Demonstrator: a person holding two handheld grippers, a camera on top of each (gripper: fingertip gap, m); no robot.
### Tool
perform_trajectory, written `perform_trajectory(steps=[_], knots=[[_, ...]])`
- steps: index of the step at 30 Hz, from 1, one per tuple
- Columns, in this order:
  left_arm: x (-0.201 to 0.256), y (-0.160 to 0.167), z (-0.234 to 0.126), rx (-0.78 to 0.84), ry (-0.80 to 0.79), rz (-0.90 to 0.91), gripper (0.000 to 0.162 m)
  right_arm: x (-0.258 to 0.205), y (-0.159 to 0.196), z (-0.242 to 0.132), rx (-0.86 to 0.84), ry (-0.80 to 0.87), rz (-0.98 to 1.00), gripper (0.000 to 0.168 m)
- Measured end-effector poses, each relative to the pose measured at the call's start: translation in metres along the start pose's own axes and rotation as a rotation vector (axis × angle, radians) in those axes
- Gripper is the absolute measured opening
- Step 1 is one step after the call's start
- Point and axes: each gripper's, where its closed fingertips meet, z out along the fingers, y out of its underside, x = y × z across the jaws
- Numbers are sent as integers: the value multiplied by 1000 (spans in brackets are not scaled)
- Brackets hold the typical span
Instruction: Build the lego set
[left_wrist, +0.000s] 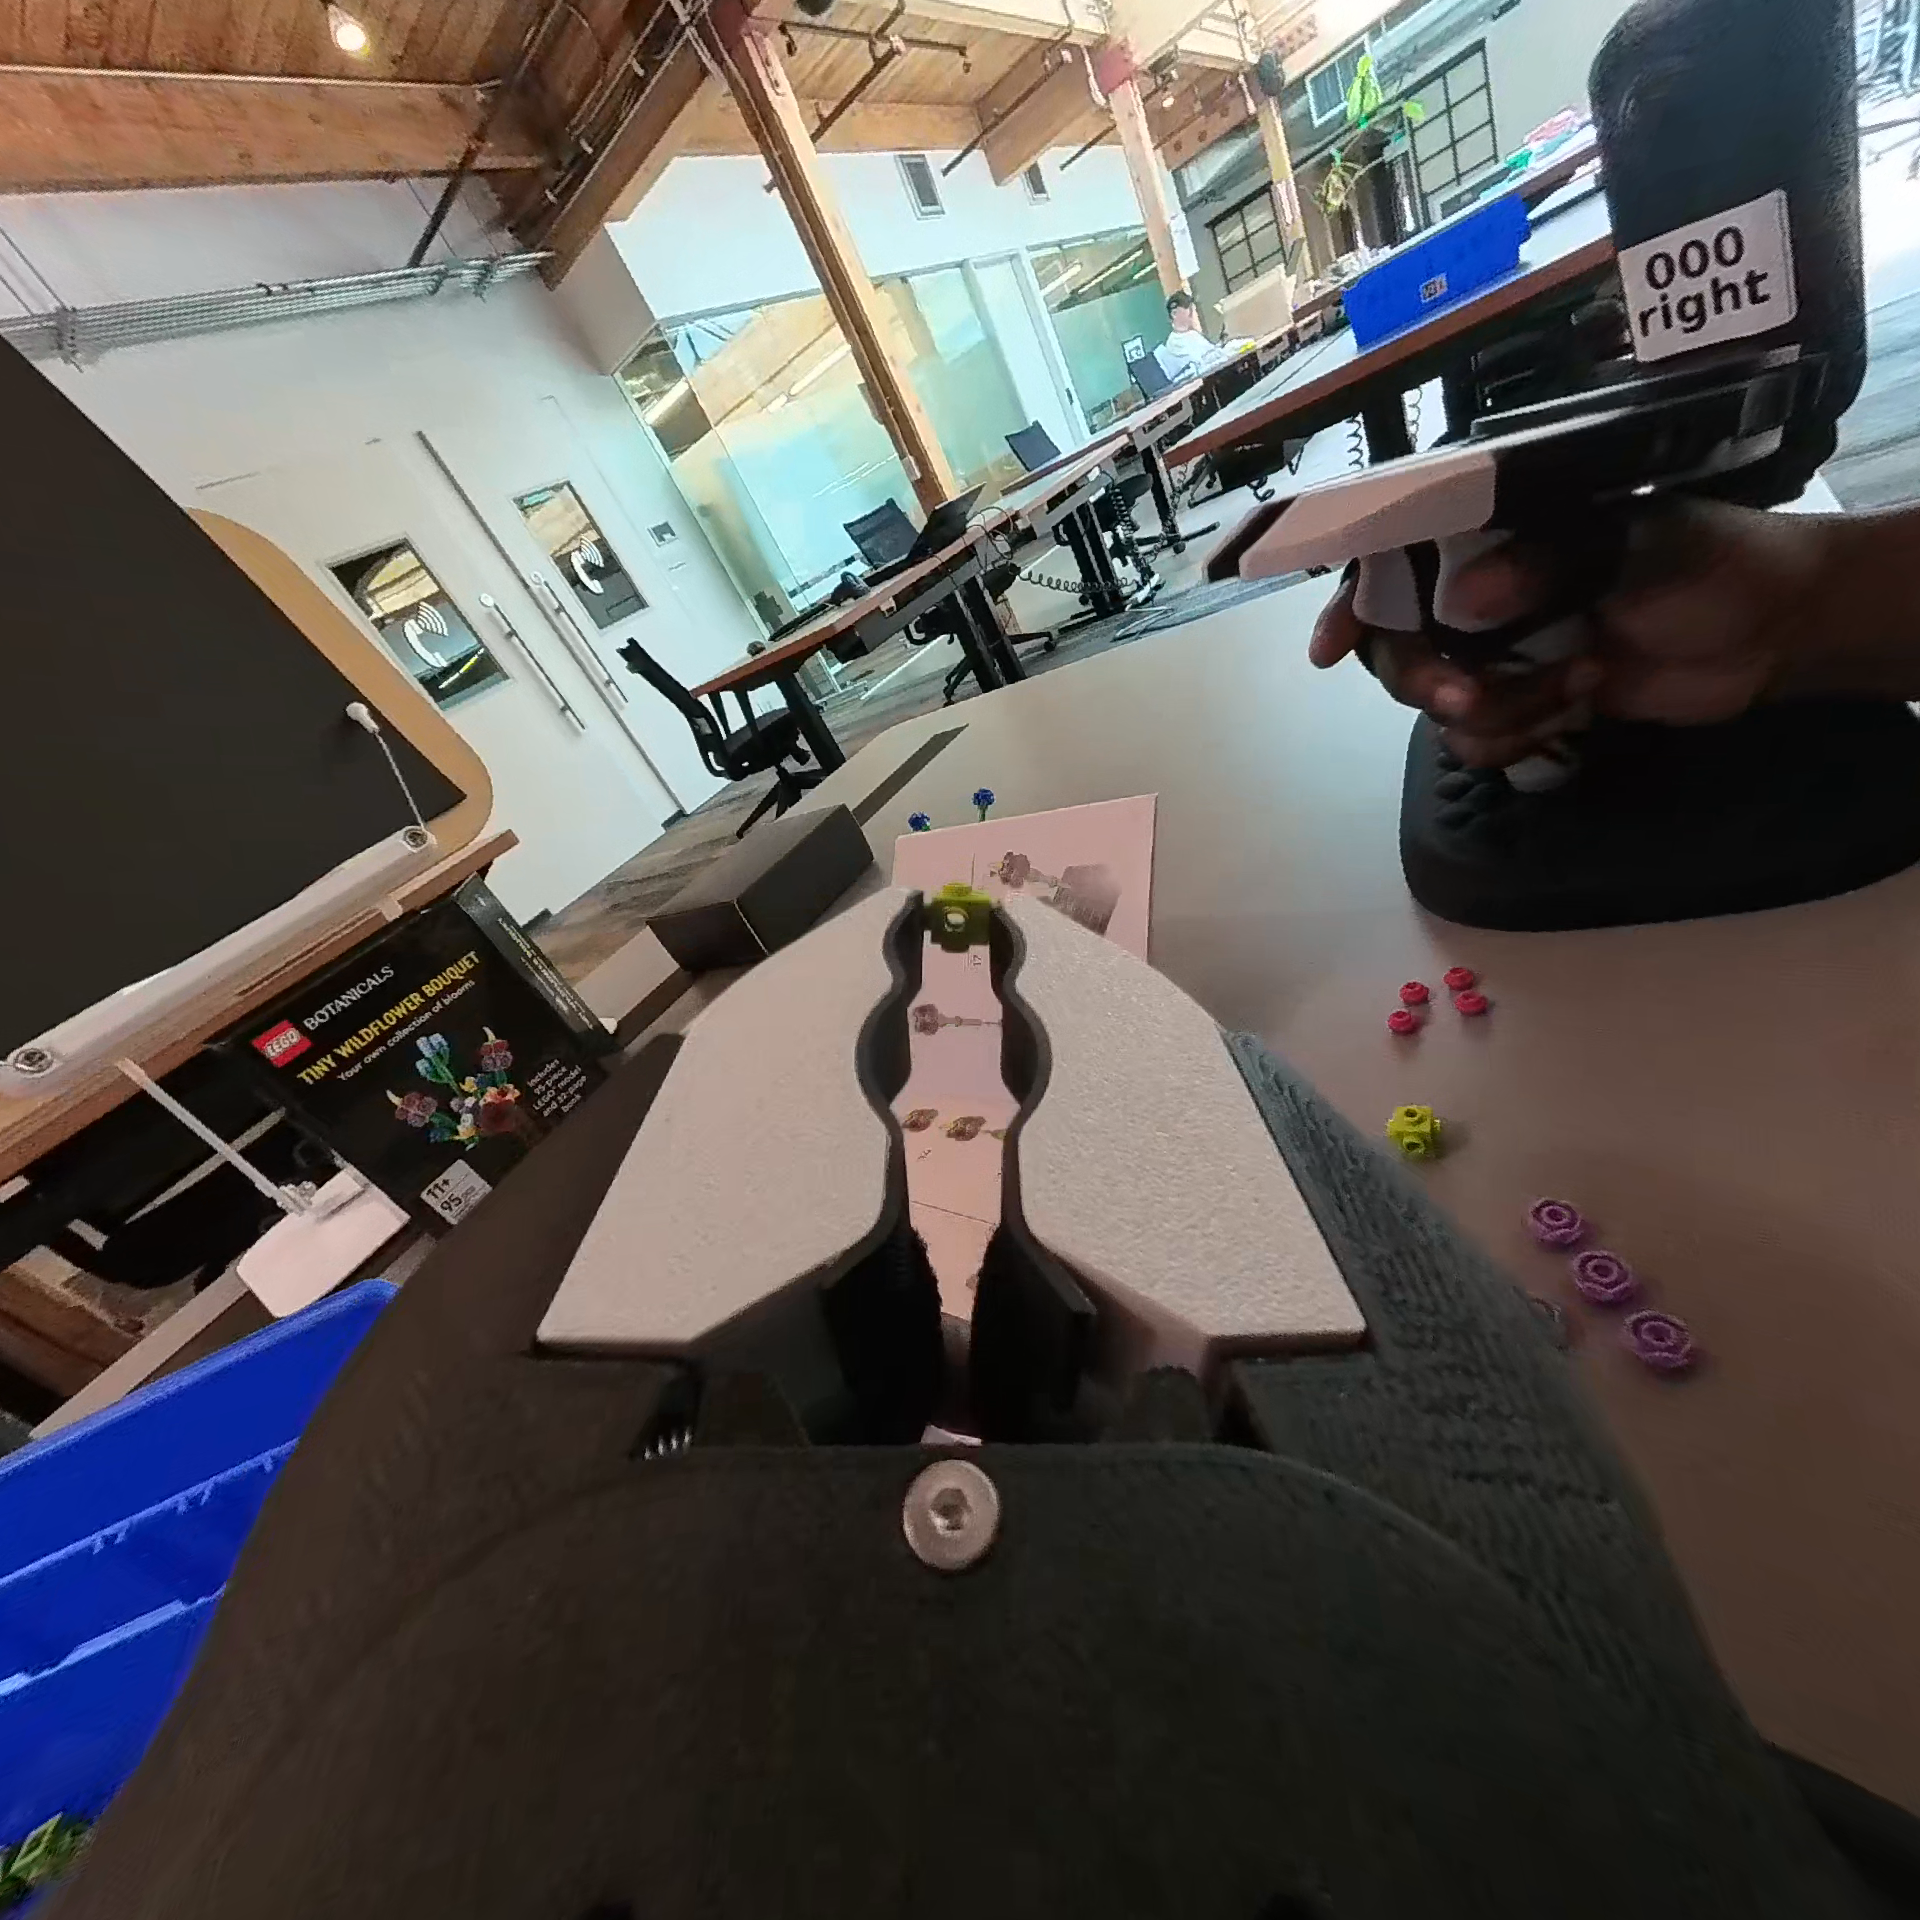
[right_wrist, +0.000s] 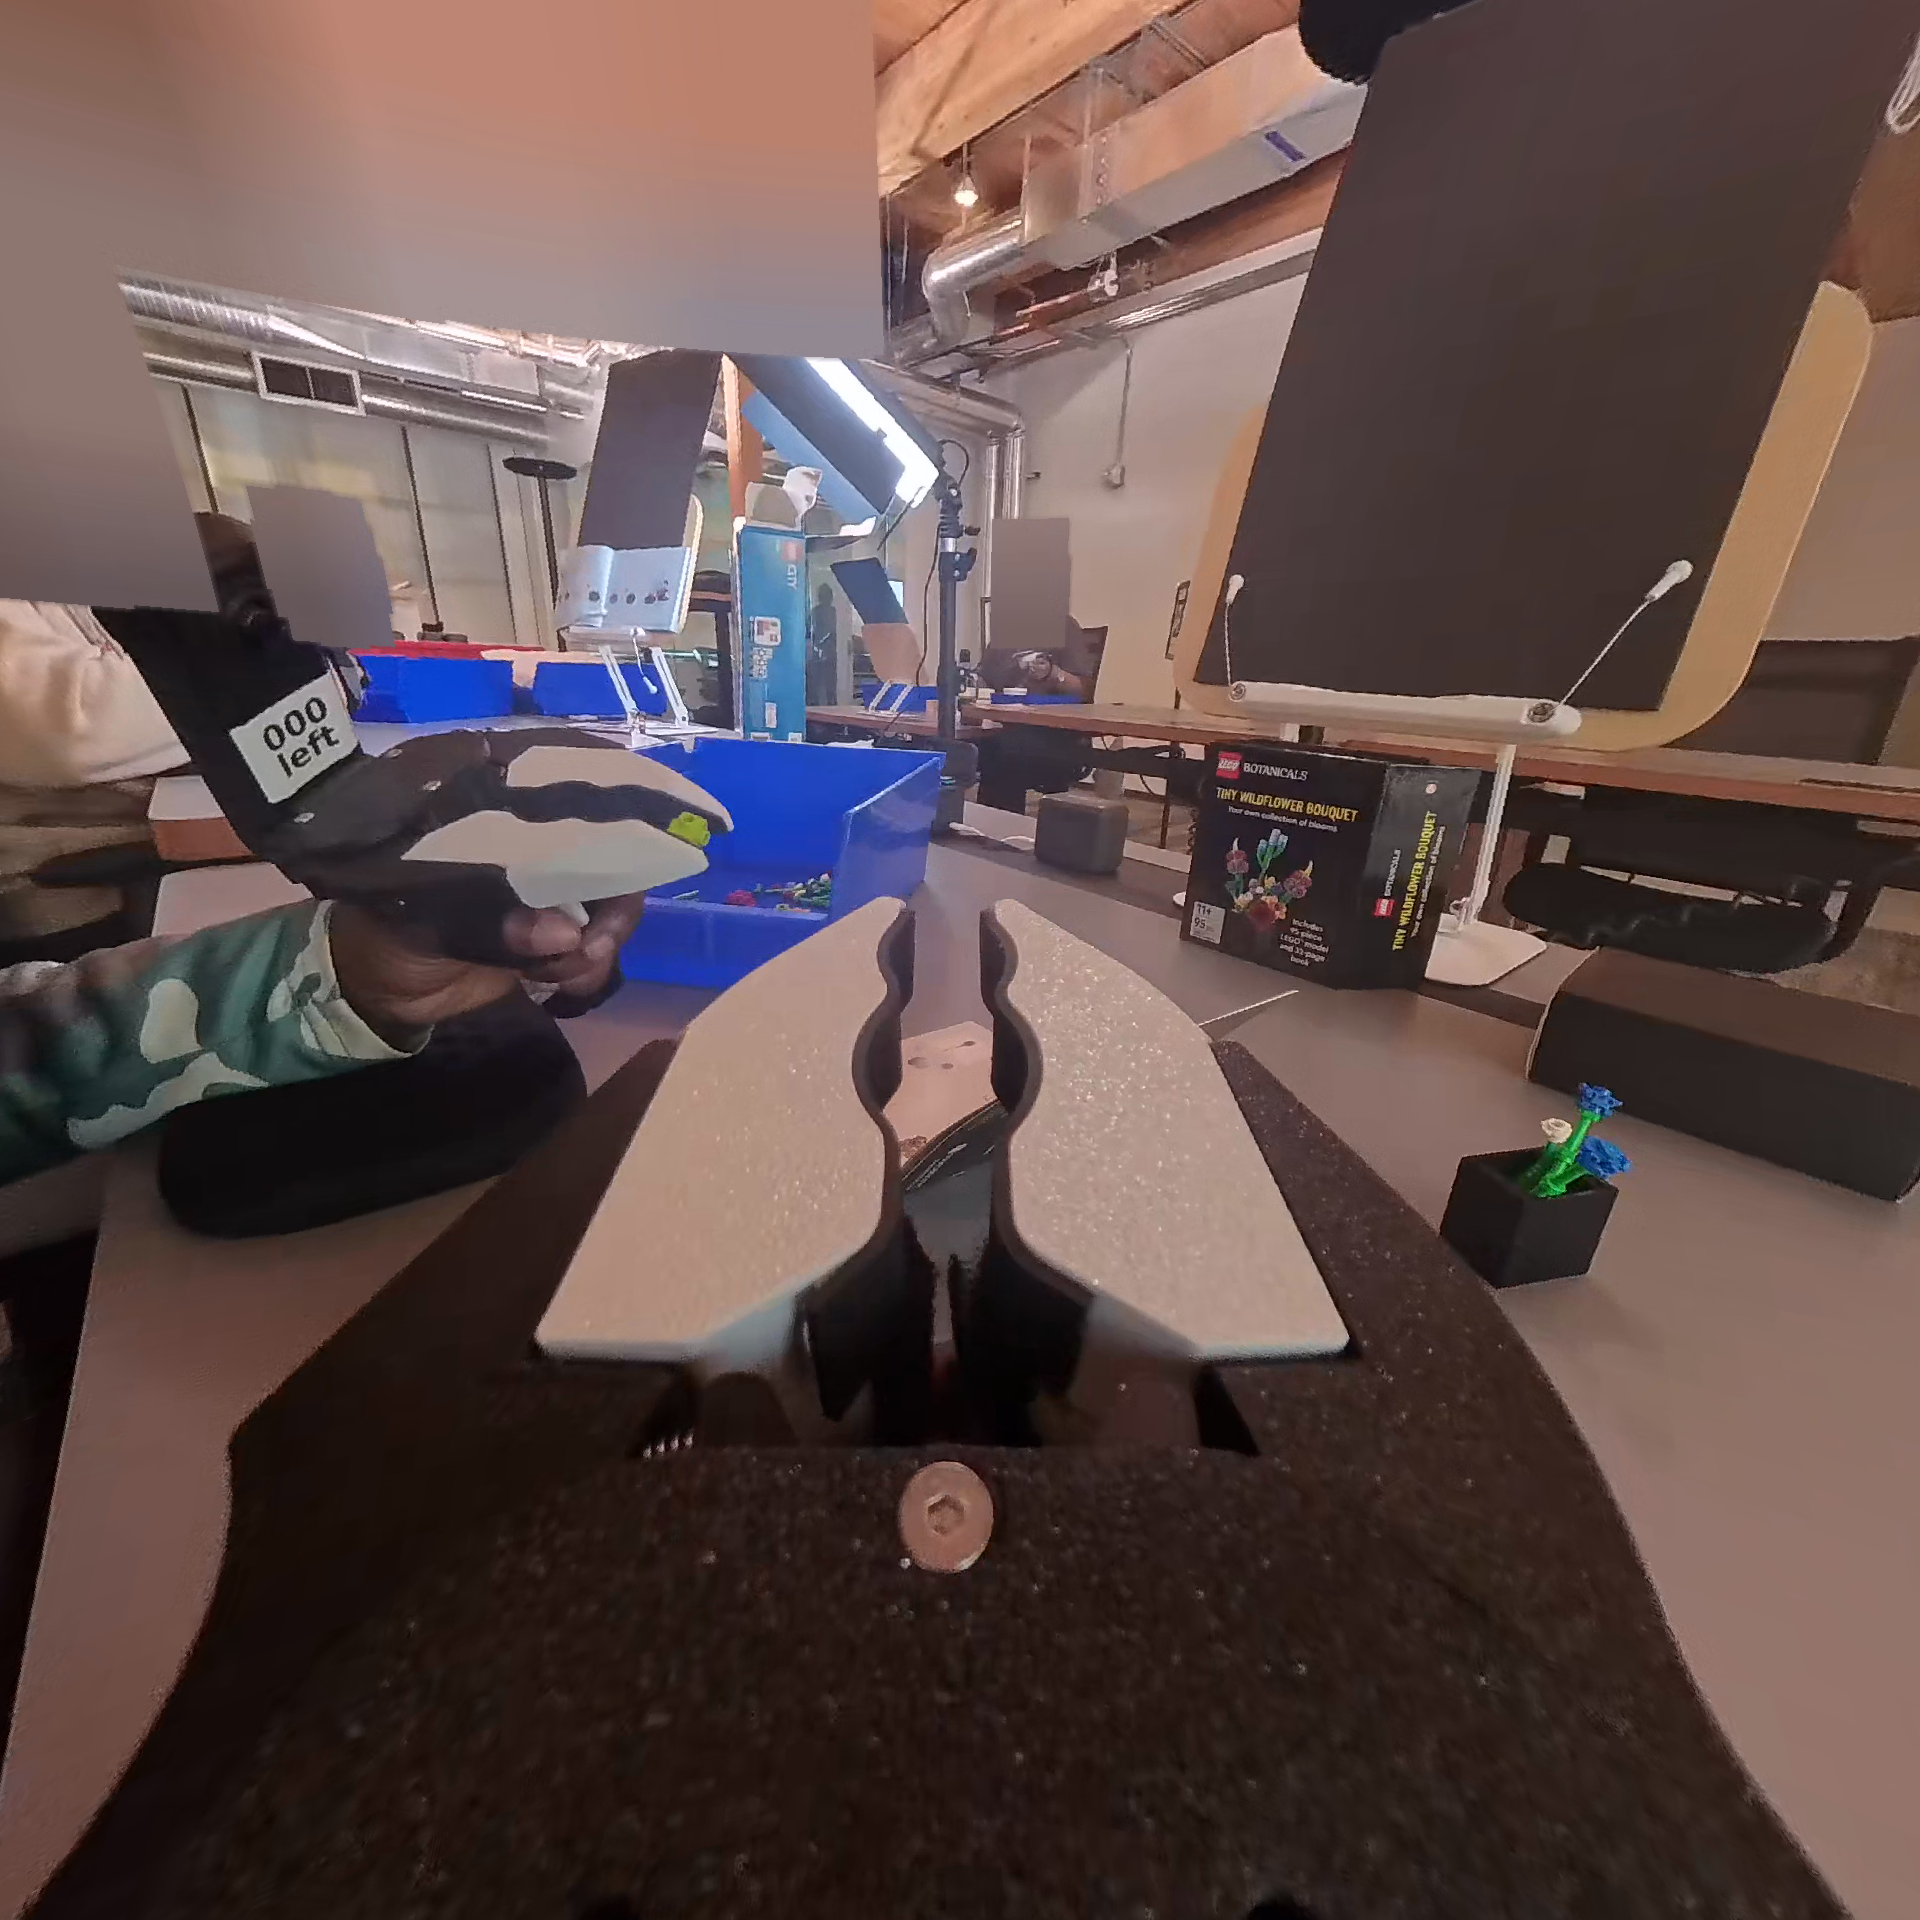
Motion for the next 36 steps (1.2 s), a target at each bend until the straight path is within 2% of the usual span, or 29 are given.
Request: perform_trajectory(steps=[19,25,30,33,36], knots=[[-2,9,2,-50,-7,-7,12,3,3,0,-7,2,37,12],[-2,10,3,-54,-3,-28,12,-5,5,3,-46,-30,-4,13],[-8,10,1,-47,-26,-77,12,-43,27,26,-338,-155,-49,20],[-8,5,0,-30,-46,-25,12,-67,17,58,-275,-150,80,20],[-6,5,1,-50,-85,94,12,-78,22,84,-258,-124,173,21]])
